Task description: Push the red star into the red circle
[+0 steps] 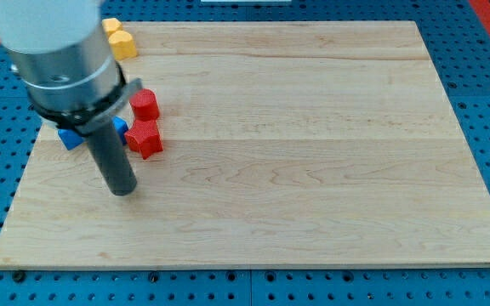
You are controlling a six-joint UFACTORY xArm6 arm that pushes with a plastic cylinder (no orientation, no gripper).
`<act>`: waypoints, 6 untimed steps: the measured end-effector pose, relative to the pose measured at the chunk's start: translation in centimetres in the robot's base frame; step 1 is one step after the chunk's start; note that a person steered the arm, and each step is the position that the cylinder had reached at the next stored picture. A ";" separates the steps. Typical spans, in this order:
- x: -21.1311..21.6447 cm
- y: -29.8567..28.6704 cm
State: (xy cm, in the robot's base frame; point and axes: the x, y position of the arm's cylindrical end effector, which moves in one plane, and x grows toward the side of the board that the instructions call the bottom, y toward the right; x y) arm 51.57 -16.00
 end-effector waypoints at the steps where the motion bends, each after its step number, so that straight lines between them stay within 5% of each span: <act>1: -2.2 0.3; 6: -5.8 3.5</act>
